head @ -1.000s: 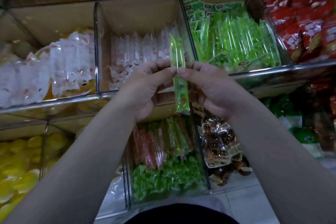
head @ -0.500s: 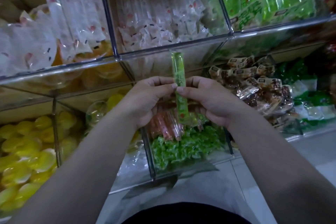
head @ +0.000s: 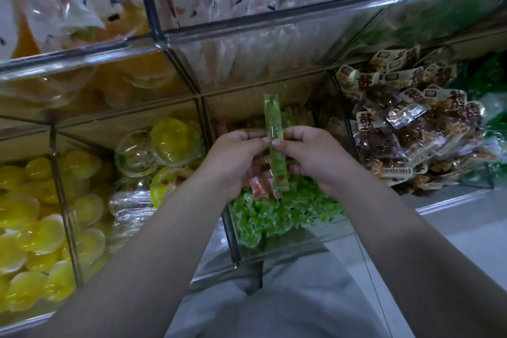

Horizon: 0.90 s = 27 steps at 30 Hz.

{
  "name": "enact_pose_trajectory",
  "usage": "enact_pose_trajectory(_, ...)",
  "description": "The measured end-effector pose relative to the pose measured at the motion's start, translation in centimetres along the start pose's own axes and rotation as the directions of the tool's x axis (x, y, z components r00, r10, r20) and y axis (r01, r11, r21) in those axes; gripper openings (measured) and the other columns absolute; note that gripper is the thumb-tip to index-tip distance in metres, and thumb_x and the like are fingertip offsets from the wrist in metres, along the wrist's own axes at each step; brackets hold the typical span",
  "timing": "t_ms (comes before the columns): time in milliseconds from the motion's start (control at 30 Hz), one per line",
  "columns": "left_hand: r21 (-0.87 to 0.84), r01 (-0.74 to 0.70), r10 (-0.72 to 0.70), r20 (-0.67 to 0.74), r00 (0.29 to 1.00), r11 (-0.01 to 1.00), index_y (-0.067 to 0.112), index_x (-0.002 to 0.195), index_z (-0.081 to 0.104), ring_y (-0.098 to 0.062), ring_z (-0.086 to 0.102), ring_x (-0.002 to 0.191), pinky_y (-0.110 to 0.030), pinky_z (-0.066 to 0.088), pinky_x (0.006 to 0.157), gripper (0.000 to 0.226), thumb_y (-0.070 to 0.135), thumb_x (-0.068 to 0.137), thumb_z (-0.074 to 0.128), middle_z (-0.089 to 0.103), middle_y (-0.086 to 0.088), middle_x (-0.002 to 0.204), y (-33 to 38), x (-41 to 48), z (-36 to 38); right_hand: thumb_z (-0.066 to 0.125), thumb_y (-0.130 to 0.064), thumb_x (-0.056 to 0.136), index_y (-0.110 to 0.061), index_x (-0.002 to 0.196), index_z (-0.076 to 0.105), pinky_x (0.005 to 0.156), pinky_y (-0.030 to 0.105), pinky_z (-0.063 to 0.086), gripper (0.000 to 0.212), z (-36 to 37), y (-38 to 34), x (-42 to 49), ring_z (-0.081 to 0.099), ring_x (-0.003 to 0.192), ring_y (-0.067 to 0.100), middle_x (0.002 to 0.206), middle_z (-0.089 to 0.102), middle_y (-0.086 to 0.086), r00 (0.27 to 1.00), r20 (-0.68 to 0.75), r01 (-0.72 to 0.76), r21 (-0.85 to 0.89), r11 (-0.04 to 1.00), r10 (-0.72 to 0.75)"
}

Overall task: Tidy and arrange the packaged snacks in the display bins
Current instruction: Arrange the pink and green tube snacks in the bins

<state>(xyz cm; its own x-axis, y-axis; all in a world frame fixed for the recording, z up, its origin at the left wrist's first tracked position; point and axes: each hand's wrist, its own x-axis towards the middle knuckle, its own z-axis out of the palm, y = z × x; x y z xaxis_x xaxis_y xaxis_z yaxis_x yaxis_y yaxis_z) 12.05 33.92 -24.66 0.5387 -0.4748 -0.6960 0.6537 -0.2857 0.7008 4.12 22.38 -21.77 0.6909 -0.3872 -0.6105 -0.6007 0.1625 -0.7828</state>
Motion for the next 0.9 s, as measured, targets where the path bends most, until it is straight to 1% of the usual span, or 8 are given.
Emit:
enact_pose_trajectory(133, 0.031, 0.02, -0.02, 0.003, 1.0, 0.999, 0.021, 0.095, 0.066, -0.004, 0.068, 0.067, -0.025, 0.056, 0.064, 0.014, 0.009, 0.094, 0.058, 0.071, 0.003, 0.083, -0.9, 0.9, 0.1, 0.068, -0.023, 0.09, -0.012, 0.112, 0.068, 0.093, 0.04, 0.054, 0.025, 0.3, 1.8, 1.7, 0.066, 0.099, 0.016, 0.106, 0.071, 0.002, 0.997, -0.083, -0.016, -0.089, 0.996, 0.008)
enact_pose_trajectory(233, 0.081, 0.042, -0.041, -0.005, 0.999, 0.996, 0.024, 0.09, 0.063, -0.008, 0.064, 0.077, -0.031, 0.054, 0.078, 0.016, 0.011, 0.096, 0.056, 0.067, 0.003, 0.088, -1.3, 1.5, 0.5, 0.066, -0.022, 0.092, -0.012, 0.115, 0.066, 0.088, 0.033, 0.052, 0.026, 0.2, 3.0, 2.9, 0.064, 0.101, 0.016, 0.107, 0.069, -0.001, 0.992, -0.123, 0.011, -0.205, 0.979, -0.037)
enact_pose_trajectory(367, 0.054, 0.096, -0.094, -0.04, 0.995, 0.994, 0.025, 0.086, 0.061, -0.012, 0.063, 0.092, -0.027, 0.051, 0.078, 0.019, 0.01, 0.096, 0.055, 0.067, 0.0, 0.094, -1.7, 2.0, 0.9, 0.065, -0.016, 0.089, -0.008, 0.123, 0.063, 0.091, 0.033, 0.052, 0.035, 0.2, 4.3, 5.0, 0.064, 0.104, 0.019, 0.113, 0.068, 0.003, 0.986, -0.155, 0.002, -0.364, 0.931, -0.062)
enact_pose_trajectory(533, 0.066, 0.119, -0.114, -0.068, 0.991, 0.991, 0.023, 0.101, 0.064, -0.019, 0.069, 0.095, -0.035, 0.053, 0.091, 0.012, 0.015, 0.096, 0.057, 0.072, -0.005, 0.102, -2.5, 2.6, 0.5, 0.067, -0.013, 0.086, -0.009, 0.124, 0.062, 0.073, 0.023, 0.046, 0.038, 0.1, 5.4, 6.1, 0.063, 0.088, 0.018, 0.106, 0.068, 0.004, 0.976, -0.211, -0.052, -0.49, 0.87, -0.06)
enact_pose_trajectory(600, 0.057, 0.094, -0.088, -0.099, 0.991, 0.994, 0.019, 0.11, 0.065, -0.02, 0.071, 0.088, -0.034, 0.057, 0.084, 0.018, 0.013, 0.095, 0.056, 0.074, -0.006, 0.099, -2.8, 2.7, 0.3, 0.068, -0.013, 0.087, -0.011, 0.124, 0.06, 0.075, 0.024, 0.046, 0.038, 0.1, 5.4, 6.0, 0.059, 0.087, 0.016, 0.103, 0.064, 0.002, 0.971, -0.23, -0.06, -0.516, 0.855, -0.07)
enact_pose_trajectory(700, 0.059, 0.058, -0.05, -0.124, 0.991, 0.997, 0.024, 0.107, 0.064, -0.016, 0.071, 0.081, -0.022, 0.053, 0.065, 0.02, 0.011, 0.096, 0.054, 0.073, -0.004, 0.096, -3.0, 2.4, 0.0, 0.063, -0.007, 0.088, -0.012, 0.125, 0.06, 0.076, 0.022, 0.044, 0.037, 0.3, 5.4, 5.8, 0.059, 0.092, 0.016, 0.107, 0.064, 0.003, 0.958, -0.265, -0.048, -0.521, 0.852, -0.108)
enact_pose_trajectory(800, 0.119, 0.021, 0.0, -0.177, 0.984, 0.993, 0.03, 0.113, 0.059, -0.015, 0.068, 0.083, -0.016, 0.051, 0.058, 0.023, 0.015, 0.097, 0.053, 0.071, -0.002, 0.099, -3.1, 1.9, 0.1, 0.058, -0.006, 0.089, -0.013, 0.12, 0.06, 0.059, 0.014, 0.038, 0.032, 0.9, 5.0, 5.2, 0.055, 0.074, 0.008, 0.09, 0.058, -0.005, 0.947, -0.275, 0.005, -0.5, 0.866, -0.165)
enact_pose_trajectory(900, 0.146, -0.004, 0.038, -0.232, 0.972, 0.989, 0.028, 0.113, 0.058, -0.024, 0.067, 0.09, -0.031, 0.056, 0.075, 0.022, 0.019, 0.093, 0.055, 0.07, -0.008, 0.101, -3.2, 1.4, 0.3, 0.055, -0.013, 0.093, -0.019, 0.108, 0.059, 0.06, 0.016, 0.041, 0.017, 2.0, 4.8, 4.5, 0.06, 0.076, 0.01, 0.085, 0.059, -0.008, 0.97, -0.205, 0.026, -0.44, 0.897, -0.128)
